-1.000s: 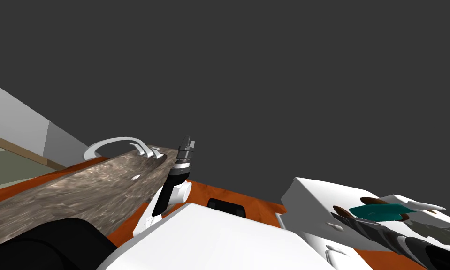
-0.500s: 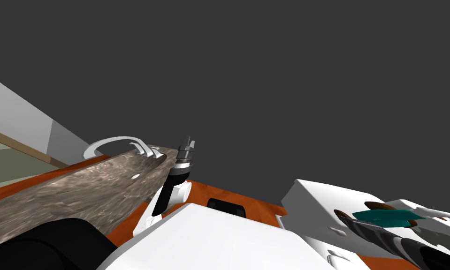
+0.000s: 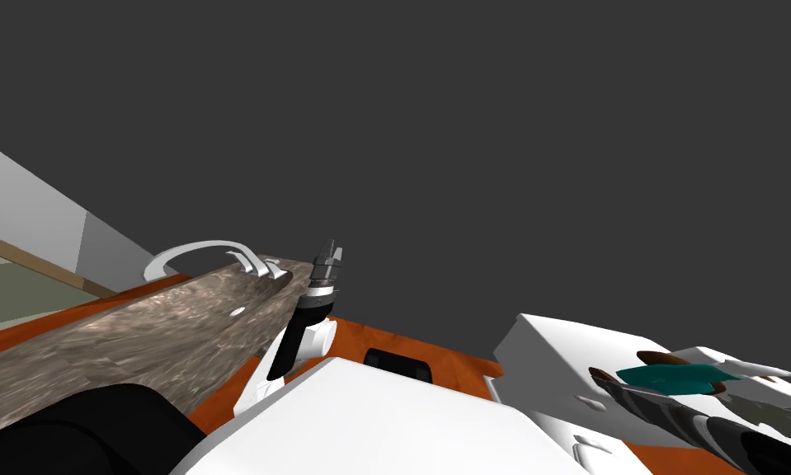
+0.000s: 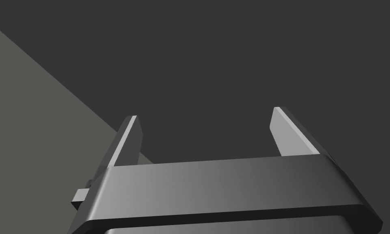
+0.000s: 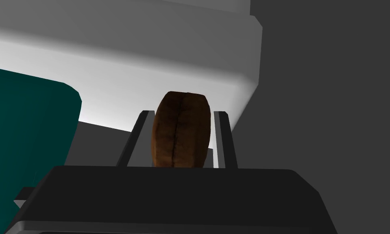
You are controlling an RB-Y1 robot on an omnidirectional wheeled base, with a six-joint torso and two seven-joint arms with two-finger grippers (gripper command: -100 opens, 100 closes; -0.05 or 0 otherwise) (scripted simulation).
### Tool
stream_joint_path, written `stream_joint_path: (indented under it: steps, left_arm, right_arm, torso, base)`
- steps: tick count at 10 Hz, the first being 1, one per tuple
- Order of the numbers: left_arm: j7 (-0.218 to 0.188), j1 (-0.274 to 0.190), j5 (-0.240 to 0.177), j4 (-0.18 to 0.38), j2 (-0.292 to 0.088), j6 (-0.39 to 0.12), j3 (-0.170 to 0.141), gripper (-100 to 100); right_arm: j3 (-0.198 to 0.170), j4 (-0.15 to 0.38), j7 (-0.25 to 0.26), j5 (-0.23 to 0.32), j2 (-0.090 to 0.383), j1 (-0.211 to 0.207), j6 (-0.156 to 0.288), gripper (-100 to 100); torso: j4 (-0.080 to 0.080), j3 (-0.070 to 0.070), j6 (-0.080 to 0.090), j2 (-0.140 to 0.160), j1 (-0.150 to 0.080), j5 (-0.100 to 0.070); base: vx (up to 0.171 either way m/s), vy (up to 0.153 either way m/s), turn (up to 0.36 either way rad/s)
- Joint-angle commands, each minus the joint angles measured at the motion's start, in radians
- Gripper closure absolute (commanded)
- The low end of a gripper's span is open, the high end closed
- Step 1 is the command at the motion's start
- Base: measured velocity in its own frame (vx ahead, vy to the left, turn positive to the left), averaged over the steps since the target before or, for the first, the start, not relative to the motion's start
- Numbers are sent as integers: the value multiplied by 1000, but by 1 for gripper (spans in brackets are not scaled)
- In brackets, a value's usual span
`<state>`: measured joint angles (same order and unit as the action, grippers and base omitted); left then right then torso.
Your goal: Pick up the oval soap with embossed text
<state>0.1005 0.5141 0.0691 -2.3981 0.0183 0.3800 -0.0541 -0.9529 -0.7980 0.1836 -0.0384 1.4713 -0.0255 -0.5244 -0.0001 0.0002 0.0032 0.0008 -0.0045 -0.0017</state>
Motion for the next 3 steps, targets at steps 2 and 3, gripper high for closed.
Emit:
stream_joint_path:
  steps: [2, 3]
  left_arm:
    - [0, 0, 0, 0, 0, 0, 0, 0]
    - [0, 0, 0, 0, 0, 0, 0, 0]
  right_arm:
    - [-9, 7, -6, -2, 14, 5, -17, 100]
    - [-10, 8, -7, -2, 16, 5, -20, 0]
  torso:
    - [0, 1, 0, 1, 2, 1]
    - [0, 0, -1, 0, 1, 0]
  base:
    - [-30, 38, -46]
    - [0, 0, 0]
